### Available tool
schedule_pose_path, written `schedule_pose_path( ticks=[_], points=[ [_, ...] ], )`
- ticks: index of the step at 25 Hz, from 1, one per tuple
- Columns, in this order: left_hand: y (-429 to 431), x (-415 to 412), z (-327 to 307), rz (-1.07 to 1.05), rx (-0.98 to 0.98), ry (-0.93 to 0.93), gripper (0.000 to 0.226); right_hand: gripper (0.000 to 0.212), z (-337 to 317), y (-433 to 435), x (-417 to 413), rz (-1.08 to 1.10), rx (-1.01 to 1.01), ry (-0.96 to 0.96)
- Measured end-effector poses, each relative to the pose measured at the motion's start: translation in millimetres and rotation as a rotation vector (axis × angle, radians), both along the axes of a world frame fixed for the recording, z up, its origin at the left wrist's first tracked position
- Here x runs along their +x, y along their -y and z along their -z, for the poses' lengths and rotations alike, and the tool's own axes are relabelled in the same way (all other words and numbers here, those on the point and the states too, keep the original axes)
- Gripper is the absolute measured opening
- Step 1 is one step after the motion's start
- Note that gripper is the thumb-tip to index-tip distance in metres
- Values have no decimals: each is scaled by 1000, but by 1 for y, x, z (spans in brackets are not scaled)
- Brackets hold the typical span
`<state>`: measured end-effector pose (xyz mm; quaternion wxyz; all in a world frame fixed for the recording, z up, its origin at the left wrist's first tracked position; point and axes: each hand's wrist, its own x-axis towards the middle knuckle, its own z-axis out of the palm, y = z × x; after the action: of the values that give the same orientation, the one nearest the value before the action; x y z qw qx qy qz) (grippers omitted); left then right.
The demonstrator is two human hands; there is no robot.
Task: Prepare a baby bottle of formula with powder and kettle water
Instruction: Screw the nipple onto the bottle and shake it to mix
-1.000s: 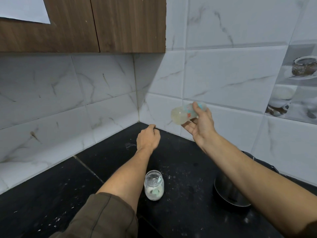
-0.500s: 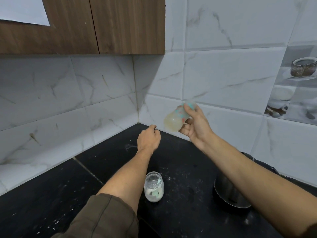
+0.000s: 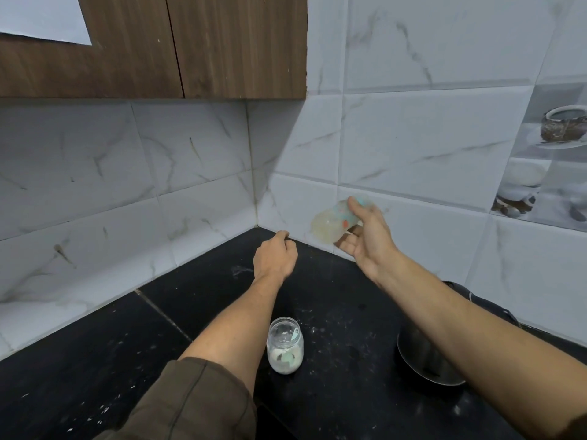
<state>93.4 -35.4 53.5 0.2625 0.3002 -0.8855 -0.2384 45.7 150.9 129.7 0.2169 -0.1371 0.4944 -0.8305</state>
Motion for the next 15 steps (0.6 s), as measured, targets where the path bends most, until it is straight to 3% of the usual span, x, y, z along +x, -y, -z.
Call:
schedule_pose_path(
  ticks=[2,4,7,9,11,13,15],
  points=[
    [0,-2,0,5,-2,4,44,51,1,-3,9,-159,136,-191],
    [0,-2,0,14,-6,5,43,60,1,-3,9,-170,151,-257],
    [-4,-2,1,12,-2,0,45,49,-4,1,1,54,-18,-19],
    [-3,-2,0,0,-5,-5,46,43,-6,3,-3,87,-96,82],
    [1,-4,0,1,-11,-6,45,41,-5,-1,1,-15,32,-77],
    [2,-4,-1,5,-14,1,44,53,-2,-6,7,-180,168,-266],
    [3,-5,-2,10,-14,-1,44,59,-1,-6,6,-197,146,-282]
  ],
)
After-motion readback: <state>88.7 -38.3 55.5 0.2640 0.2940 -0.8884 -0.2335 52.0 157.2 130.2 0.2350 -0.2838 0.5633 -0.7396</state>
